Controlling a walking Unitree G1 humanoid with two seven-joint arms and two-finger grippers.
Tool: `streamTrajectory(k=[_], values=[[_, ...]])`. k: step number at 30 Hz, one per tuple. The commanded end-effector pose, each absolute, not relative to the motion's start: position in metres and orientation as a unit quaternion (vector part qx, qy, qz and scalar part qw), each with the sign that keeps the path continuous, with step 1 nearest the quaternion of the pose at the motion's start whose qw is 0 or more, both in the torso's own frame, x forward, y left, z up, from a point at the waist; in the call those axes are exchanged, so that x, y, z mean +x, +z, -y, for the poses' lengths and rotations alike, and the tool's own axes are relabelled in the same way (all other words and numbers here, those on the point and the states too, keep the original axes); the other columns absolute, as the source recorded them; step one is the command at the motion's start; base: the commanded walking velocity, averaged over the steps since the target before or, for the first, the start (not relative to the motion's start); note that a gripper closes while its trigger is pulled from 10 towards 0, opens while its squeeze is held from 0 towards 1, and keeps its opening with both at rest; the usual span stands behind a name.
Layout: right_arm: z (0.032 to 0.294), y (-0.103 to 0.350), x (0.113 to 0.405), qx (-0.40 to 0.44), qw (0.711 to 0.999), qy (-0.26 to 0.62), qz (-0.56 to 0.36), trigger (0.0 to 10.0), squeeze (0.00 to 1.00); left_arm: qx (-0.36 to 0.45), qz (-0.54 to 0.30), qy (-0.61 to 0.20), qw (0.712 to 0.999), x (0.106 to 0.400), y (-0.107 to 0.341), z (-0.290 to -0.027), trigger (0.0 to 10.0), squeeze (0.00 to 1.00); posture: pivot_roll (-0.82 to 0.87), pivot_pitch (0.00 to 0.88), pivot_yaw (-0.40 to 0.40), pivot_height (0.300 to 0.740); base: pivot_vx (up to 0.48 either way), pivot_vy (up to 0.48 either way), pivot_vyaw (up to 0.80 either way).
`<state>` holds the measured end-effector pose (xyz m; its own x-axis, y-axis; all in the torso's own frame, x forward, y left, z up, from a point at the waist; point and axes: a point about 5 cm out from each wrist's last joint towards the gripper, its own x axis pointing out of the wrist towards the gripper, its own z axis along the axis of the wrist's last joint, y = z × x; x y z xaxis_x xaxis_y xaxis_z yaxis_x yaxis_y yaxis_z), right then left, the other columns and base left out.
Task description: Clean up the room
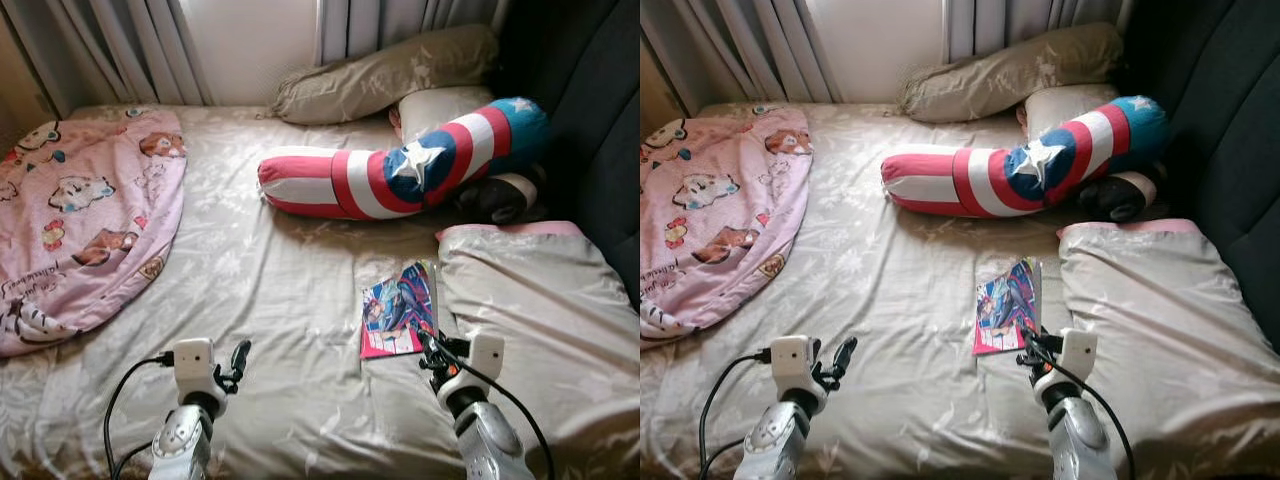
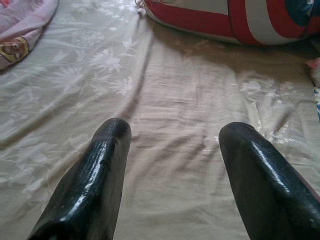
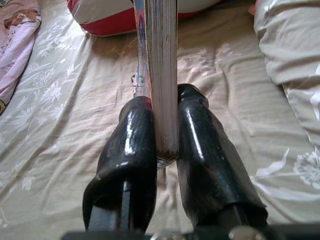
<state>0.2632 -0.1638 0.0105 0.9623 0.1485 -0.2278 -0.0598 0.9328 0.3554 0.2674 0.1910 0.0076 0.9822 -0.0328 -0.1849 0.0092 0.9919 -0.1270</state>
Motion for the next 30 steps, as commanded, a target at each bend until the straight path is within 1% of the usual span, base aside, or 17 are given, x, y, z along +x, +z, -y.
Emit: streamTrajectory(k=[1, 3, 7, 19, 30], values=[[0.162, 0.013, 0.266, 0.172, 0.976, 0.061, -0.121, 10.0, 0.00, -0.067, -0.103, -0.014, 0.992, 0.264, 0.004, -0.189, 10.0, 0.00, 0.06, 0.077, -0.017, 0.675, 0.000, 0.000, 0.00], [0.159, 0.011, 0.266, 0.168, 0.974, 0.072, -0.134, 10.0, 0.00, -0.067, -0.103, -0.015, 0.992, 0.264, 0.004, -0.189, 10.0, 0.00, 0.06, 0.077, -0.016, 0.675, 0.000, 0.000, 0.00], [0.158, 0.012, 0.267, 0.165, 0.976, 0.071, -0.126, 10.0, 0.00, -0.066, -0.103, -0.017, 0.992, 0.264, 0.005, -0.190, 10.0, 0.00, 0.06, 0.077, -0.014, 0.645, 0.000, 0.000, 0.00], [0.161, 0.012, 0.271, 0.172, 0.975, 0.062, -0.122, 10.0, 0.00, -0.065, -0.099, -0.023, 0.993, 0.267, 0.008, -0.189, 10.0, 0.00, 0.07, 0.074, -0.009, 0.645, 0.000, 0.000, 0.00], [0.157, 0.017, 0.279, 0.199, 0.971, 0.085, -0.105, 10.0, 0.00, -0.065, -0.097, -0.028, 0.993, 0.268, 0.010, -0.187, 10.0, 0.00, 0.07, 0.075, -0.005, 0.645, 0.000, 0.000, 0.00]])
